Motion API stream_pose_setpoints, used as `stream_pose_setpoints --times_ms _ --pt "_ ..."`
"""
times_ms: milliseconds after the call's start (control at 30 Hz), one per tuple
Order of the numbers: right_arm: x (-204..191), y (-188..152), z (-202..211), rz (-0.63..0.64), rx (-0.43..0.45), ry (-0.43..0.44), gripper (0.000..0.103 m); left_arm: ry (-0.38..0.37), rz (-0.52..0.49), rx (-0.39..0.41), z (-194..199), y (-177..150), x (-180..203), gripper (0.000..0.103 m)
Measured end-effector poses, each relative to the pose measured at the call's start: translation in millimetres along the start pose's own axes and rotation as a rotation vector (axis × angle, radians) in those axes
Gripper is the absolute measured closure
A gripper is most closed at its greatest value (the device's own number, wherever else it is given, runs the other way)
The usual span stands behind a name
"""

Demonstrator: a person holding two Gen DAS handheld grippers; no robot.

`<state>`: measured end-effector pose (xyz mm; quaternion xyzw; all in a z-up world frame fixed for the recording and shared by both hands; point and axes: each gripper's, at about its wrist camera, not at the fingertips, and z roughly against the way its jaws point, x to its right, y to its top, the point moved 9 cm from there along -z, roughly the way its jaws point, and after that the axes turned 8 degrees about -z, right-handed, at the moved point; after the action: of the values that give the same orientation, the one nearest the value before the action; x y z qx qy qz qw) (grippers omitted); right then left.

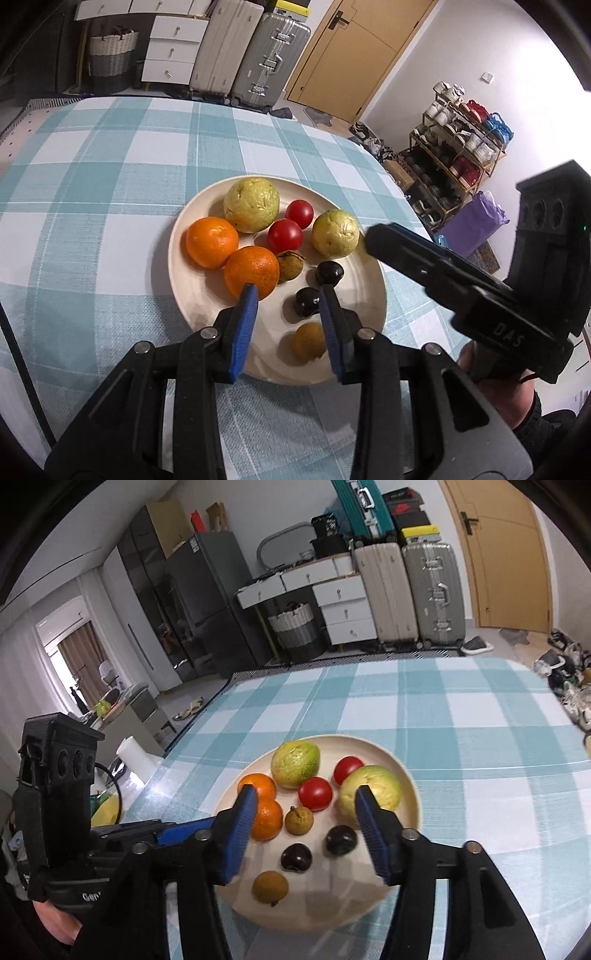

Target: Organize fruits

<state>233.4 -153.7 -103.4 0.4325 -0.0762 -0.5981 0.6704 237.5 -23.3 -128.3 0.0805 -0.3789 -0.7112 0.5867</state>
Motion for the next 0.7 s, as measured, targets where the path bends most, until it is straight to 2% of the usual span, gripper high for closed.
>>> stream_pose_setpoints --times_ms 33,167,233,333,533,633,700 --pt "0.5 0.0 2.8 0.001 0.007 -0.003 0.034 0.006 0.0 0.004 3.0 -0.1 0.1 0.068" --pt "-0.1 -4.6 14.3 0.028 0.024 -0.036 0.032 0.049 -0.013 0.036 19.5 -0.1 1.8 0.064" --pt "-2.0 -7.2 20.5 0.04 0.031 -0.052 0.029 0.073 -0.021 0.06 29.7 -0.4 3.4 0.054" --pt "-9.3 -9.2 33.0 0.063 0.064 -0.068 0.018 0.119 -0.032 0.104 47.0 -1.3 5.3 0.04" --pt "-28.0 -14.9 54.7 0.141 0.113 -0.118 0.011 0.202 -0.023 0.172 77.7 -5.4 2.2 0.021" --pt "-33.1 -16.7 66.4 0.144 0.146 -0.127 0.008 0.252 -0.01 0.204 93.6 -6.5 -0.4 0.02" --pt "-36.6 -18.3 74.4 0.147 0.165 -0.127 0.008 0.286 -0.025 0.229 104.9 -7.2 1.2 0.014"
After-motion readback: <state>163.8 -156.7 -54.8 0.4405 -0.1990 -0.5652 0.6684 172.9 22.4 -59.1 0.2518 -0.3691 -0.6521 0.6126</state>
